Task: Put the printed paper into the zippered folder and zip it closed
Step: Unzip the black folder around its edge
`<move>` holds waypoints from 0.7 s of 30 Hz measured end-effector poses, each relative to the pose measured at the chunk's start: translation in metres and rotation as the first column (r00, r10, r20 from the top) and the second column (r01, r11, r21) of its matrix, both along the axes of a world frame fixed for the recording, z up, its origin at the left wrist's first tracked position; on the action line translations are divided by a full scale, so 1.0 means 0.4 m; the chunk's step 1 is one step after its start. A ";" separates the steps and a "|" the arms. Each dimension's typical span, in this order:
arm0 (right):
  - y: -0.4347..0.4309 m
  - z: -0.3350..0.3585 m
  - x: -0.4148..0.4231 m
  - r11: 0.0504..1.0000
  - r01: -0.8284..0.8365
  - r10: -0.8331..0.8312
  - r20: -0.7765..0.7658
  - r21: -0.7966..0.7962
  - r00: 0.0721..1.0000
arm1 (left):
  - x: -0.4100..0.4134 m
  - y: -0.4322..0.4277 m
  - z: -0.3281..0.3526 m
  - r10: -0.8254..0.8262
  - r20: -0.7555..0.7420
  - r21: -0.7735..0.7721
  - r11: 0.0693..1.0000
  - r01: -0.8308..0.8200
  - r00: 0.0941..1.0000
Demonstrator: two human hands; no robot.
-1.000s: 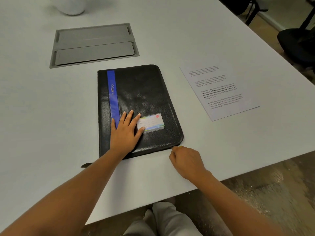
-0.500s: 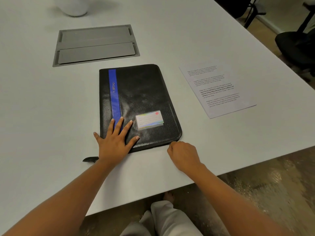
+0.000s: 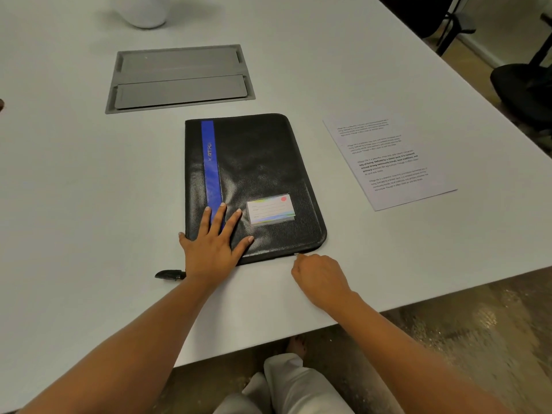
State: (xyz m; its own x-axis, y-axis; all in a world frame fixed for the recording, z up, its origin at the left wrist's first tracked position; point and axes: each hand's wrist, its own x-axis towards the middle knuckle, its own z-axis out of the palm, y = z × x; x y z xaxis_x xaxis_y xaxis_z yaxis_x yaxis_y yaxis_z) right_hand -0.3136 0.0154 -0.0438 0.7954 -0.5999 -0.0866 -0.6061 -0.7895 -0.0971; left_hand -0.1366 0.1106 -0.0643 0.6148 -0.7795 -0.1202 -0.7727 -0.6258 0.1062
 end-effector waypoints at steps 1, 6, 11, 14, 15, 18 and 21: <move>0.020 0.003 0.017 0.999 0.000 -0.002 -0.044 -0.051 0.999 | -0.001 0.000 0.000 0.004 -0.002 0.001 1.000 -0.004 1.000; 0.077 -0.053 0.053 0.993 -0.107 0.104 -0.047 -0.053 0.993 | -0.003 -0.001 0.001 0.005 -0.017 0.002 1.000 -0.005 1.000; 0.064 -0.044 0.056 0.983 -0.147 0.149 0.011 -0.107 0.989 | -0.002 -0.003 -0.001 0.006 -0.012 0.004 1.000 -0.006 1.000; 0.063 -0.034 0.057 0.982 -0.145 0.150 0.034 -0.120 0.988 | -0.002 -0.002 0.001 0.004 -0.010 0.011 1.000 -0.004 1.000; 0.061 -0.031 0.057 0.977 -0.153 0.160 0.037 -0.147 0.986 | -0.002 -0.003 0.001 0.004 -0.011 0.010 1.000 -0.004 1.000; 0.059 -0.021 0.058 0.963 -0.182 0.193 0.039 -0.200 0.980 | -0.003 -0.003 0.004 0.006 -0.012 0.011 1.000 -0.006 1.000; 0.055 -0.018 0.057 0.959 -0.198 0.211 0.043 -0.205 0.977 | -0.002 -0.002 0.005 0.003 -0.005 0.020 1.000 -0.003 1.000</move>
